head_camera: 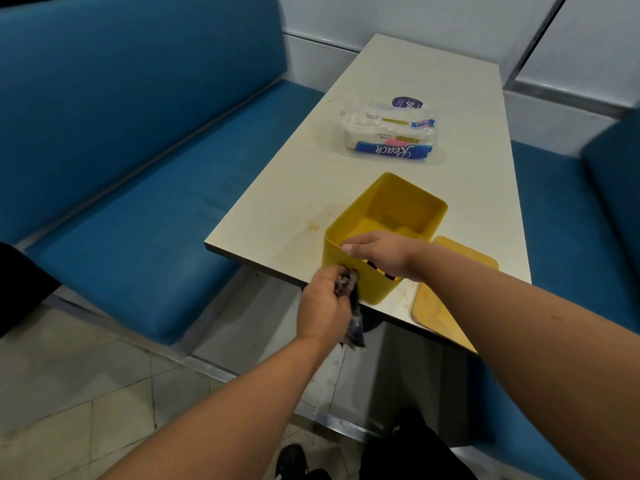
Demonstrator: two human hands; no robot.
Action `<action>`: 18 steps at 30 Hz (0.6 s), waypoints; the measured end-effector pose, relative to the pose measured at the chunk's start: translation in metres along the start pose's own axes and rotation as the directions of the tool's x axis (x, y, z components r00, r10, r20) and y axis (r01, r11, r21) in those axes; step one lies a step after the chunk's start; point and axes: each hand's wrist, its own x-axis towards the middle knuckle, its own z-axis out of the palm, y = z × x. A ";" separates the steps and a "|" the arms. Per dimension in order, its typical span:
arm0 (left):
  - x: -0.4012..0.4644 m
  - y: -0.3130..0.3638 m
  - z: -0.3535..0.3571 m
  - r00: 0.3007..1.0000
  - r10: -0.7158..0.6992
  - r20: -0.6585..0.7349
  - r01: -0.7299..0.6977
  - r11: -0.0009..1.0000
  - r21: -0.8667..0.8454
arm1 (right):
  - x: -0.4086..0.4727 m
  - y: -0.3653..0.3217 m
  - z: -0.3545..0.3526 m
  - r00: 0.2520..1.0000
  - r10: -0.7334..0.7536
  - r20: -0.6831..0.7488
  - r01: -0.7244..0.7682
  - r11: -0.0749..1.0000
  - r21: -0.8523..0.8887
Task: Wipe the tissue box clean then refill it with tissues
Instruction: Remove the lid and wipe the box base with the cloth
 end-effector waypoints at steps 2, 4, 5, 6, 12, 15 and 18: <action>0.013 -0.004 -0.011 0.978 -0.135 -0.162 0.131 0.991 -0.034 | 0.000 0.000 0.000 1.000 0.001 0.005 -0.001 1.000 0.005; 0.020 0.000 -0.019 0.920 -0.294 -0.260 0.273 0.955 -0.113 | 0.000 0.000 0.000 1.000 0.002 0.008 -0.002 1.000 0.013; 0.022 0.003 -0.020 0.887 -0.378 -0.267 0.339 0.923 -0.180 | 0.000 0.000 0.000 1.000 0.002 0.008 -0.002 1.000 0.015; 0.023 0.006 -0.021 0.858 -0.452 -0.245 0.389 0.882 -0.266 | 0.000 0.000 0.000 1.000 0.001 0.009 -0.001 1.000 0.017; 0.003 0.012 -0.007 0.902 -0.431 -0.020 0.384 0.824 -0.417 | 0.001 -0.001 -0.001 1.000 -0.010 0.010 0.010 1.000 -0.001; 0.005 0.015 -0.003 0.896 -0.443 -0.036 0.407 0.849 -0.336 | 0.002 0.001 -0.001 1.000 -0.011 0.005 0.011 1.000 -0.009; 0.011 0.033 -0.006 0.905 -0.425 -0.022 0.376 0.822 -0.427 | 0.002 0.000 0.000 1.000 -0.014 0.008 0.014 1.000 -0.023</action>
